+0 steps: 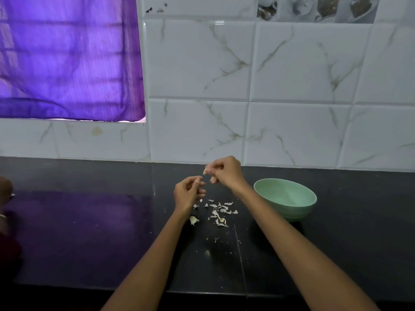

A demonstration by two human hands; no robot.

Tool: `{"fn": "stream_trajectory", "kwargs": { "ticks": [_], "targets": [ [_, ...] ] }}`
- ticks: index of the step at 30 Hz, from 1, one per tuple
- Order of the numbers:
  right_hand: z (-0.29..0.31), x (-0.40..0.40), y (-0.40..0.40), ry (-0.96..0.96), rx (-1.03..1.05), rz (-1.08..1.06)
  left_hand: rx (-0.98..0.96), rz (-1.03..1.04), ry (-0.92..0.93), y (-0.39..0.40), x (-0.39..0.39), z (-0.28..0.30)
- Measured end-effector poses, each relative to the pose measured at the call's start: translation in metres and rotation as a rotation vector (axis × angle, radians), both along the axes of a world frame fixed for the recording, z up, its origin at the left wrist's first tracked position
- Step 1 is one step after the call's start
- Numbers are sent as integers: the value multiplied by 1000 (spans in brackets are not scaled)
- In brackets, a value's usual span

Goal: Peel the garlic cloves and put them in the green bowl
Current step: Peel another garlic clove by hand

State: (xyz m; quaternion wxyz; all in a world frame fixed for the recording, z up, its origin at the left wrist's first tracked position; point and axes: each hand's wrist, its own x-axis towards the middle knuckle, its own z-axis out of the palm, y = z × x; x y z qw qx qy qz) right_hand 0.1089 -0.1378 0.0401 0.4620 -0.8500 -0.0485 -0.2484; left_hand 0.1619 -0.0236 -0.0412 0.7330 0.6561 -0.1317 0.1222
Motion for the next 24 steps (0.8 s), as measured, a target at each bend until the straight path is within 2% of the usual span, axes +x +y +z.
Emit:
{"fn": "stream_trajectory", "kwargs": {
  "ticks": [3,6,11,16,21,24],
  "targets": [
    [-26,9,-7,134,360,54,72,-18,-157,-4,-7,2],
    [-42,12,-11,152,519,114,160,41,-292,-7,-13,5],
    [-53,13,-12,146,542,110,256,148,-395,-5,-13,3],
    [-52,11,-13,131,558,76,402,128,-499,-5,-16,1],
    [-52,8,-15,115,528,18,841,197,-523,-8,-20,2],
    [-54,8,-14,102,469,-12,1019,217,-486,-10,-22,4]
  ]
}}
